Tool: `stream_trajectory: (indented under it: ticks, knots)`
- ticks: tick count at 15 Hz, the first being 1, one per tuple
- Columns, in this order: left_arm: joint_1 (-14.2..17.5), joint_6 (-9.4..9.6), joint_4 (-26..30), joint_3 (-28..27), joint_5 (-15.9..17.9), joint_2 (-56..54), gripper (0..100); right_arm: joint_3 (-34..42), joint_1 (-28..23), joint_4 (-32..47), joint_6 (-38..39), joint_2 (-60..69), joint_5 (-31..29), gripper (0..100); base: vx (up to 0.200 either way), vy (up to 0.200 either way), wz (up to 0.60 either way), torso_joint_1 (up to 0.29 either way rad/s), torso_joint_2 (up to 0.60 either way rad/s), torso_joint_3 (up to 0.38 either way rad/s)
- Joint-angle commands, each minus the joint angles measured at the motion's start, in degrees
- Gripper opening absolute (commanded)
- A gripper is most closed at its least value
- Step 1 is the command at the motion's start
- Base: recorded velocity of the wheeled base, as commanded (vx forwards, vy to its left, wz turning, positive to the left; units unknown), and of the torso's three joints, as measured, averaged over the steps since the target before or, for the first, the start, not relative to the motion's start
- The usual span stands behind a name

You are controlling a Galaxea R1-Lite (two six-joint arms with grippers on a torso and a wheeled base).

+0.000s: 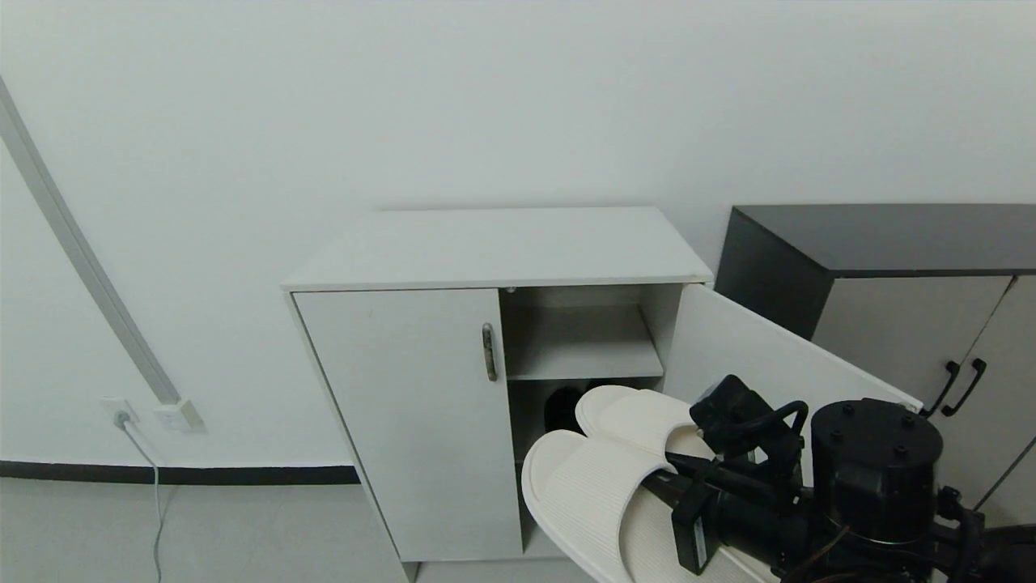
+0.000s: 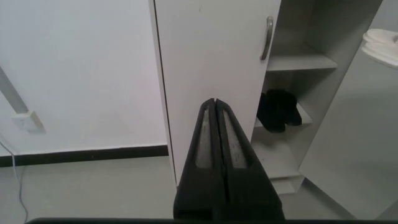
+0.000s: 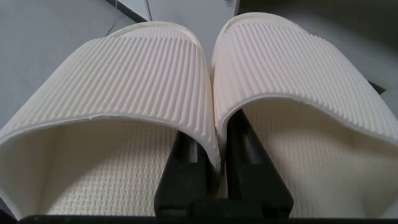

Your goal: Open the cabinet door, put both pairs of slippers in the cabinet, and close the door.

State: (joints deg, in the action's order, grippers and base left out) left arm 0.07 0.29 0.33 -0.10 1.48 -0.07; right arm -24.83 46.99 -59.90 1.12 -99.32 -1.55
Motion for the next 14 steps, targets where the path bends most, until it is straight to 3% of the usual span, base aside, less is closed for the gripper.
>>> stream_trajectory:
  ticks: [1, 14]
  knots:
    - [0.0, -0.03, 0.0, 0.0, 0.0, 0.1, 0, 0.0, 0.0, -0.2, -0.2, -0.4, 0.0, 0, 0.000, 0.000, 0.00, -0.178, 0.51, 0.325]
    - [0.0, 0.15, 0.0, 0.0, 0.0, 0.1, 0, 2.2, -0.2, -6.9, -0.8, -3.1, -0.4, 0, 0.000, 0.000, 0.00, -0.125, 0.46, 0.341]
